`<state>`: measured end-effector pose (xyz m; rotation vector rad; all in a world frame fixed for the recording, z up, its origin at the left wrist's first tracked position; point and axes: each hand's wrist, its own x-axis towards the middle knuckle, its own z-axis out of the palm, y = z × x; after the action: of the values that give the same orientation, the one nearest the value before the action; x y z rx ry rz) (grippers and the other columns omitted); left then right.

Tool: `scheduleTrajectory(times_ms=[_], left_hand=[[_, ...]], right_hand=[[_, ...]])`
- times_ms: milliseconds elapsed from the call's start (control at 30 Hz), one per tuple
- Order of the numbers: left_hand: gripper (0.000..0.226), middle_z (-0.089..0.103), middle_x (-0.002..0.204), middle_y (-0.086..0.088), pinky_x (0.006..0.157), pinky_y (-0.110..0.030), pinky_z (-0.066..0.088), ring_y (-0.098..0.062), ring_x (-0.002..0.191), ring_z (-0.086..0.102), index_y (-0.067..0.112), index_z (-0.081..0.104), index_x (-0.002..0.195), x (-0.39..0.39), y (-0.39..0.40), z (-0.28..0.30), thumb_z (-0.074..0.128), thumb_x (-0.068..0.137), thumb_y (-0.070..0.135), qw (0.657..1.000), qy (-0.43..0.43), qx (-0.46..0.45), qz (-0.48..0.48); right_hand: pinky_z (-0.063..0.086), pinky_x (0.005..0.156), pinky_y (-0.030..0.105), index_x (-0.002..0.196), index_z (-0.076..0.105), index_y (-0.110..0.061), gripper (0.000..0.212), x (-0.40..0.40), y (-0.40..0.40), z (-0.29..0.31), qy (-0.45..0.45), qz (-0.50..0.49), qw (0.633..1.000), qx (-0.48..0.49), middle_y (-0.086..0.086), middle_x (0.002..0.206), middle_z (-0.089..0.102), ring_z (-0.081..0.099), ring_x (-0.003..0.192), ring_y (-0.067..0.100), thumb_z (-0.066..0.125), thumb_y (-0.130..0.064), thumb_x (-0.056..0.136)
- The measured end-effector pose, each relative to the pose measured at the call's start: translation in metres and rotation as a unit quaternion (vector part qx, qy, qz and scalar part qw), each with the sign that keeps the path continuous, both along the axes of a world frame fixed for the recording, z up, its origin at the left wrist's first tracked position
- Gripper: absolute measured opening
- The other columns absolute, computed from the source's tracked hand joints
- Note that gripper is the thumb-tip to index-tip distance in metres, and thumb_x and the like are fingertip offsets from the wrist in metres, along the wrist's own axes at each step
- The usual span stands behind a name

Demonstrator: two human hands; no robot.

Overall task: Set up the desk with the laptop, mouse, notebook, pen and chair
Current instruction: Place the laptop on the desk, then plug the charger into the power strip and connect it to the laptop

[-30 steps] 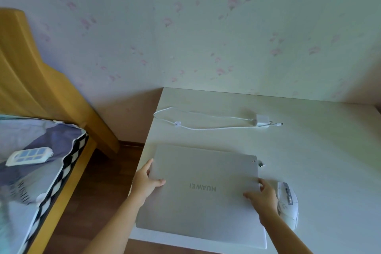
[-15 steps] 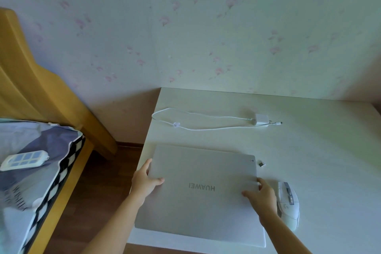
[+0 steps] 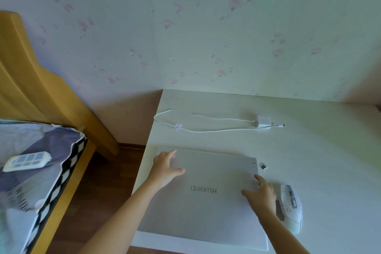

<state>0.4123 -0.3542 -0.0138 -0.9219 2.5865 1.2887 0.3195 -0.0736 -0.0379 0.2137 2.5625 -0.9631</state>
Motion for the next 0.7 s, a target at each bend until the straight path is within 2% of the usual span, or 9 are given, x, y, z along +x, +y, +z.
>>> scheduleTrajectory(times_ms=[300,500,700], left_hand=[[0.079,0.030,0.150,-0.002,0.110,-0.034,0.025,-0.021,0.139,0.020,0.018,0.027,0.148,-0.088,0.058,0.011,0.068,0.082,0.033,0.985,0.012,-0.068,-0.157],[0.073,0.032,0.151,-0.005,0.109,-0.037,0.028,-0.023,0.138,0.023,0.019,0.027,0.148,-0.190,0.100,0.010,0.063,0.086,0.034,0.963,0.035,-0.133,-0.230],[0.063,0.035,0.147,-0.011,0.103,-0.041,0.034,-0.031,0.133,0.032,0.021,0.027,0.148,-0.292,0.140,0.004,0.055,0.093,0.032,0.940,0.042,-0.201,-0.273]], right_hand=[[0.046,0.087,0.039,0.131,0.049,-0.020,0.062,-0.034,0.008,0.018,0.050,0.064,0.996,-0.020,0.005,0.123,0.056,0.051,0.112,0.026,0.068,-0.012,0.073],[0.046,0.092,0.043,0.131,0.048,-0.021,0.057,-0.110,0.017,0.019,0.070,0.084,0.994,-0.016,0.006,0.128,0.053,0.051,0.114,0.026,0.066,-0.016,0.077],[0.045,0.093,0.040,0.137,0.043,-0.024,0.058,-0.192,0.015,0.014,0.067,0.063,0.996,-0.024,0.009,0.131,0.052,0.050,0.116,0.028,0.061,-0.015,0.082]])
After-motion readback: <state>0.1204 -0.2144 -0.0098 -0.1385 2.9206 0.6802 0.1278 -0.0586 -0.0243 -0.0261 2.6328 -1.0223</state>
